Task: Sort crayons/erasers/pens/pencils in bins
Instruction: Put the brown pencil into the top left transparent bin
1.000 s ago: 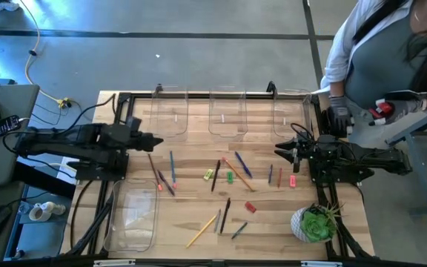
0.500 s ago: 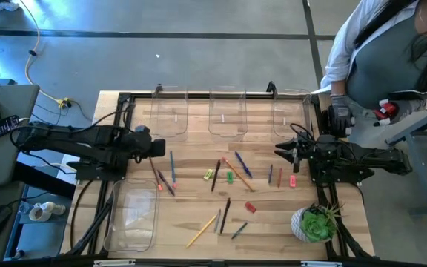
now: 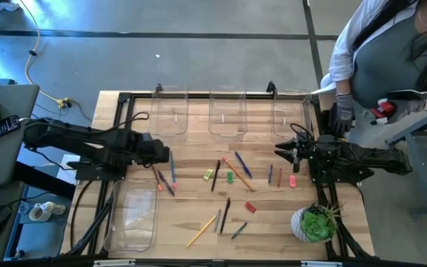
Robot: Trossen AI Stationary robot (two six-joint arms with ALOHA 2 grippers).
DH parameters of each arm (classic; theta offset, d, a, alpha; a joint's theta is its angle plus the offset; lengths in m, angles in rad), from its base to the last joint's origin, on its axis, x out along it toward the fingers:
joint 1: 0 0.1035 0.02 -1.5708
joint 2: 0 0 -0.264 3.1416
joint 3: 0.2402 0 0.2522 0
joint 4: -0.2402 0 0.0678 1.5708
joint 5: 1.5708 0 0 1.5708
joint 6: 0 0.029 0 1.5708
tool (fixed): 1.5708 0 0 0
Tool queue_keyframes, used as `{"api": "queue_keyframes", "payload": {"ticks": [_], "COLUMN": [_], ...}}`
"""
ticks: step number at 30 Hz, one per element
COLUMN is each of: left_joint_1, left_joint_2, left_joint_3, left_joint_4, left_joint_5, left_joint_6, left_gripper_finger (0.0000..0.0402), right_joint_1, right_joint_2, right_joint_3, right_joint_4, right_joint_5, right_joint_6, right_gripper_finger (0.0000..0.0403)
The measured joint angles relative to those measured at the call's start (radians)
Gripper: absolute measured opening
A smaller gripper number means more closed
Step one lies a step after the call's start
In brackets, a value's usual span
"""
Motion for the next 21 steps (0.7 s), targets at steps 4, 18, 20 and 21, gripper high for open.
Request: {"api": "queue_keyframes", "payload": {"ticks": [4,18,20,21], "left_joint_1": [0.000,0.009,0.016,0.021], "left_joint_2": [0.040,0.211,0.231,0.238], "left_joint_3": [0.000,0.000,0.000,0.000], "left_joint_4": [-0.006,-0.030,-0.032,-0.032], "left_joint_5": [0.000,-0.008,-0.008,-0.008], "left_joint_6": [-0.017,-0.086,-0.092,-0.093], "left_gripper_finger": [0.0094,0.0094,0.0094,0.0094], "right_joint_1": [0.000,0.000,0.000,0.000], "right_joint_2": [0.000,0.000,0.000,0.000], "right_joint_3": [0.000,0.000,0.000,0.000], "right_joint_4": [-0.002,-0.006,-0.006,-0.007], "right_joint_5": [0.000,0.000,0.000,0.000], "right_joint_6": [0.000,0.000,0.000,0.000], "right_gripper_finger": [0.0139,0.0139,0.0139,0.0139]}}
